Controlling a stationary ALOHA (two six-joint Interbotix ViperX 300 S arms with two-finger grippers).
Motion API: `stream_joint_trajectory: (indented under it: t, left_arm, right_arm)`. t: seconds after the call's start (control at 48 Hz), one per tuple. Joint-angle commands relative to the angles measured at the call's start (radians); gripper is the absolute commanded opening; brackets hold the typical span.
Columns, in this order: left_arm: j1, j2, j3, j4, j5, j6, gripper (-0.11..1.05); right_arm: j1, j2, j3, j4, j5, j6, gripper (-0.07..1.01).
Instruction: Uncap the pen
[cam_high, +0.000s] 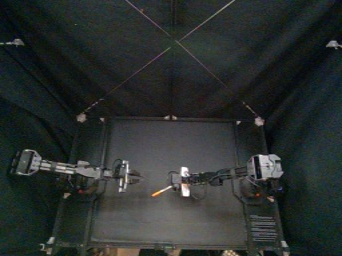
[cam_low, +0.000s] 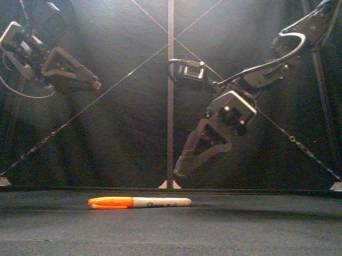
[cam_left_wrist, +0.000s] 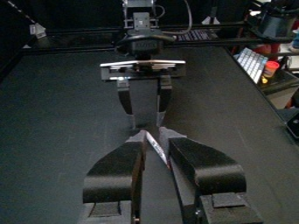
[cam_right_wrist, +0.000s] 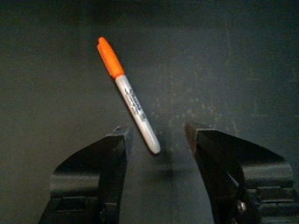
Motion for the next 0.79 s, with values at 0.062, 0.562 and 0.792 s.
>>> stream_joint_trajectory:
  t: [0.062, 0.562, 0.792]
  left_arm:
    - [-0.002, 0.002, -0.014, 0.0, -0.009, -0.0031, 0.64]
    - [0.028, 0.209, -0.144, -0.103, 0.029, 0.0245, 0.9]
    - [0.04, 0.302, -0.184, -0.103, 0.067, 0.0276, 0.92]
  right_arm:
    - [0.003, 0.023, -0.048, 0.008, 0.032, 0.002, 0.85]
    - [-0.049, -0.123, -0.009, 0.008, 0.071, 0.008, 0.53]
    - [-0.063, -0.199, 0.018, -0.008, 0.067, 0.008, 0.53]
